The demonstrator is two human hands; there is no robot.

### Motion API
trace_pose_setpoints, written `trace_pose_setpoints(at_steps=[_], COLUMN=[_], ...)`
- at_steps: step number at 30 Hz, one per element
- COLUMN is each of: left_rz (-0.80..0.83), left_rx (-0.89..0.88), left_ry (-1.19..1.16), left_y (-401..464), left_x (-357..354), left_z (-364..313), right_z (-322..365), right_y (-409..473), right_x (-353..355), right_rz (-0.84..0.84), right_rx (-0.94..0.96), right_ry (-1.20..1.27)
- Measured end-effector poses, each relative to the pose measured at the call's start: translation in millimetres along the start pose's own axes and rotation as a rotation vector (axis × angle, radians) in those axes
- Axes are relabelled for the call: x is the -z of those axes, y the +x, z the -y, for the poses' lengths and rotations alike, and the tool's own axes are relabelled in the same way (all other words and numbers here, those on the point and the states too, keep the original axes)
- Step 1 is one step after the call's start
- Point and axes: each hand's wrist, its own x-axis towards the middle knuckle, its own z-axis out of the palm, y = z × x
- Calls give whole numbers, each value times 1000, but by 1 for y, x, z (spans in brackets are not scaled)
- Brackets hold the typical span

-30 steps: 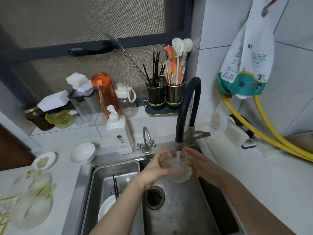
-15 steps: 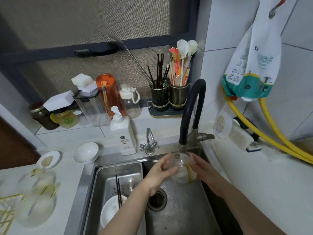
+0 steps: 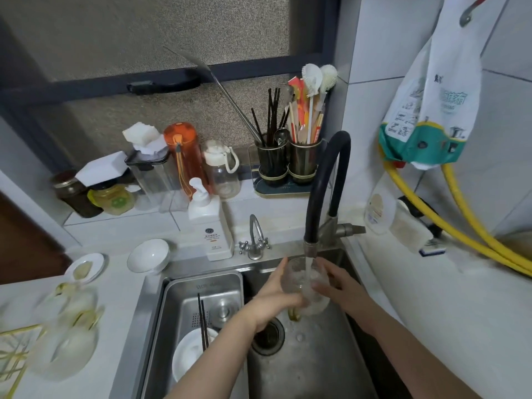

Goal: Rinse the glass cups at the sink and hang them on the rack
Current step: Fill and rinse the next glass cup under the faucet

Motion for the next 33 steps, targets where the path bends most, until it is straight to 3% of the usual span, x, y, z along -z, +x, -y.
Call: trace_pose_setpoints(at_steps=[6,14,18,21,33], left_rz=[0,-21,-160,-251,-338], left_rx=[-20,-40,-107,-78,83], left_ry=[-61,-87,-74,-126,-292], left_y=[-5,-9,-6,-4,3], left_x=[2,10,-6,-10,-16], left_z=[-2,8,14,19,18], right_z=[-1,-11,-17,-13,-16], right_y=[1,9,1,1,7], right_x=[5,-10,-9,-12,-7], right_rz=[92,-118,-142,-107,-119], right_rx=[-45,-32,-8,-24,-165], right_ry=[100,5,-9,9,79])
